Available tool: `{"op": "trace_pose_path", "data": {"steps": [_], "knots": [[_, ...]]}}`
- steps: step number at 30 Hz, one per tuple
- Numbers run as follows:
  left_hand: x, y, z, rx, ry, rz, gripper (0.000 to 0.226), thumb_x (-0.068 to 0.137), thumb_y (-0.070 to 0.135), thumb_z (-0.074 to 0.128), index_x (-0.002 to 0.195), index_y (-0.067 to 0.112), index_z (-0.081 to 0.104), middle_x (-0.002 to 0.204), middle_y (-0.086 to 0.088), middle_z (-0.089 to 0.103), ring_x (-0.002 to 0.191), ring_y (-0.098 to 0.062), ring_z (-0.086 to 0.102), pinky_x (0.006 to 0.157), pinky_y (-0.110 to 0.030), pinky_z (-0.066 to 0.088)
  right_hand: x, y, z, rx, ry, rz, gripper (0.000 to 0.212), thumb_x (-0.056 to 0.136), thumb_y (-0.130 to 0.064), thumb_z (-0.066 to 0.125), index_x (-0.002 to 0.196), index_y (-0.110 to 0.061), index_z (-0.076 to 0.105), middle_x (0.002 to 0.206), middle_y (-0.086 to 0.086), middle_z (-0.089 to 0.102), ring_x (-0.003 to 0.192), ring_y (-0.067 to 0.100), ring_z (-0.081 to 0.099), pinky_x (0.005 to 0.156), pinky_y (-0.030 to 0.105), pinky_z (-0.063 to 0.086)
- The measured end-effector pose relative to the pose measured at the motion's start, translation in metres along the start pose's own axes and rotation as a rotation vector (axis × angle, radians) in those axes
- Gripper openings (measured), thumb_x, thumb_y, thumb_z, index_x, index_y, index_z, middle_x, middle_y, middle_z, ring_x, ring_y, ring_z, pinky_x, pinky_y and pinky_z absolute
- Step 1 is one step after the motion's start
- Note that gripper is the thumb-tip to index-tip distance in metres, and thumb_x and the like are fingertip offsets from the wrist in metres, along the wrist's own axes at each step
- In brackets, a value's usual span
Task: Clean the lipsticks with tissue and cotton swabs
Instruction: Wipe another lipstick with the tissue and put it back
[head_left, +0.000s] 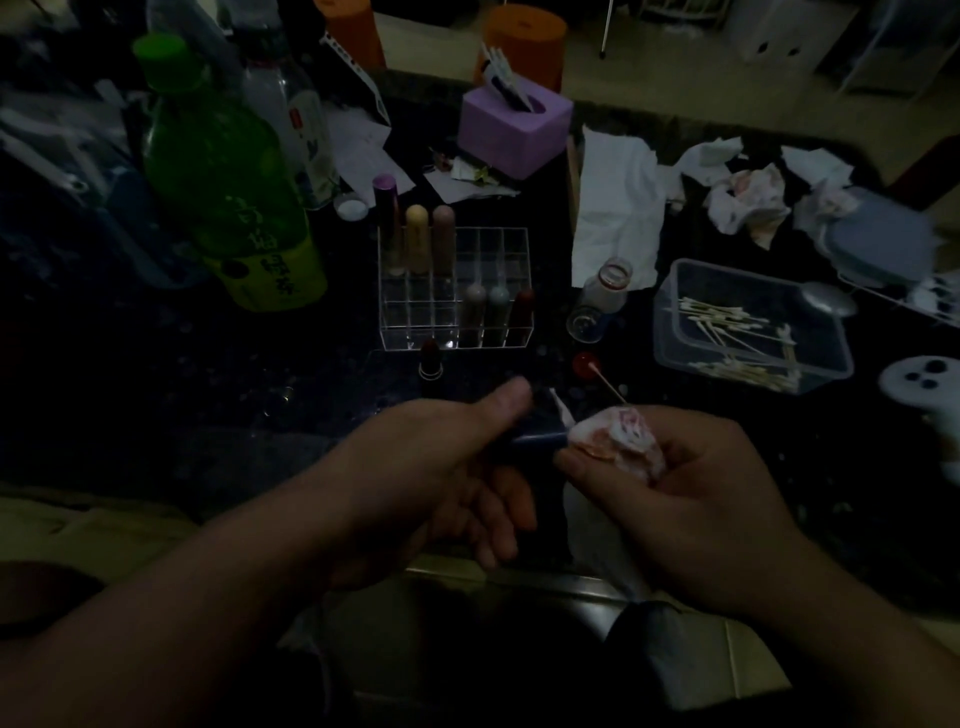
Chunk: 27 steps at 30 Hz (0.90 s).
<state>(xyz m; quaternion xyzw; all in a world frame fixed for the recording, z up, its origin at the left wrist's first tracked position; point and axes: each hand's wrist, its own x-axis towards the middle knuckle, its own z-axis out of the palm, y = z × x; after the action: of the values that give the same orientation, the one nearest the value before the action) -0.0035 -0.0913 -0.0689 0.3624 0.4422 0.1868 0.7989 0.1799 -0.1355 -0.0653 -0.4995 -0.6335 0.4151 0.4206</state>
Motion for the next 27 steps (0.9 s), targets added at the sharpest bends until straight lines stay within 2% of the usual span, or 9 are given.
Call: {"op": "trace_pose_path", "data": {"steps": [3,6,9,12,14,18,20,23,27], "knots": [[0.000,-0.003,0.004,-0.018,0.024,0.100,0.029,0.078,0.035,0.064,0.075,0.007,0.073,0.065,-0.016,0.063,0.046,-0.022,0.056,0.042,-0.027,0.045,0.000,0.000,0.002,-0.001,-0.019,-0.022,0.015,0.084,-0.010,0.067,0.078,-0.023,0.073,0.078,-0.020,0.073,0.072,-0.004,0.069,0.066,0.007,0.048],[0.000,-0.008,0.007,0.062,0.119,0.338,0.022,0.076,0.027,0.066,0.084,0.009,0.075,0.065,-0.011,0.068,0.051,-0.021,0.062,0.049,-0.027,0.051,0.004,0.001,0.003,0.099,0.033,0.136,0.006,0.082,-0.019,0.070,0.078,-0.019,0.074,0.076,-0.002,0.075,0.070,0.010,0.071,0.063,0.017,0.052],[0.004,-0.018,0.001,0.454,0.297,0.712,0.021,0.079,0.026,0.076,0.100,0.023,0.075,0.080,0.003,0.076,0.070,-0.008,0.072,0.066,-0.022,0.057,0.006,0.001,0.005,0.282,0.056,0.286,0.011,0.076,-0.021,0.067,0.073,-0.020,0.077,0.076,0.004,0.075,0.070,0.013,0.071,0.062,0.020,0.052],[0.007,-0.022,-0.009,0.849,0.345,1.044,0.029,0.081,0.023,0.079,0.110,0.021,0.073,0.096,0.011,0.072,0.091,-0.002,0.069,0.079,-0.020,0.055,0.006,0.000,0.003,0.366,0.032,0.338,0.012,0.075,-0.021,0.067,0.073,-0.023,0.078,0.073,0.004,0.074,0.068,0.013,0.070,0.061,0.022,0.053],[0.005,-0.019,-0.010,0.853,0.314,1.002,0.029,0.080,0.028,0.079,0.108,0.022,0.073,0.096,0.009,0.073,0.091,-0.003,0.069,0.078,-0.020,0.055,0.006,-0.001,0.001,0.336,0.035,0.306,0.011,0.076,-0.019,0.067,0.073,-0.021,0.077,0.070,0.004,0.072,0.065,0.012,0.068,0.059,0.021,0.052],[0.001,-0.002,0.000,0.093,0.095,0.199,0.041,0.074,0.045,0.075,0.090,0.008,0.071,0.074,-0.013,0.068,0.059,-0.024,0.065,0.050,-0.031,0.053,0.004,0.003,0.004,0.099,0.114,0.132,0.010,0.079,-0.021,0.070,0.073,-0.023,0.077,0.069,-0.006,0.073,0.064,0.003,0.069,0.061,0.013,0.050],[0.001,0.000,0.001,-0.031,0.002,-0.017,0.054,0.079,0.051,0.062,0.089,-0.002,0.066,0.066,-0.019,0.058,0.048,-0.026,0.056,0.042,-0.029,0.047,0.001,0.006,0.008,0.034,0.122,0.068,0.010,0.084,-0.021,0.071,0.078,-0.026,0.077,0.069,-0.001,0.074,0.062,0.007,0.070,0.061,0.014,0.051],[0.000,-0.001,0.001,-0.076,0.020,0.044,0.043,0.081,0.038,0.061,0.086,-0.004,0.066,0.065,-0.016,0.057,0.043,-0.020,0.051,0.039,-0.026,0.042,0.002,0.007,0.010,0.025,0.103,0.087,0.011,0.085,-0.019,0.072,0.075,-0.015,0.076,0.068,0.007,0.073,0.062,0.017,0.071,0.061,0.022,0.055],[0.000,-0.008,-0.004,0.233,0.154,0.316,0.013,0.090,0.015,0.064,0.086,0.006,0.073,0.068,-0.017,0.067,0.054,-0.023,0.062,0.052,-0.028,0.053,0.007,0.006,0.006,0.163,-0.018,0.314,0.019,0.081,-0.022,0.067,0.081,-0.004,0.075,0.078,0.011,0.074,0.073,0.025,0.071,0.068,0.032,0.058]]}}
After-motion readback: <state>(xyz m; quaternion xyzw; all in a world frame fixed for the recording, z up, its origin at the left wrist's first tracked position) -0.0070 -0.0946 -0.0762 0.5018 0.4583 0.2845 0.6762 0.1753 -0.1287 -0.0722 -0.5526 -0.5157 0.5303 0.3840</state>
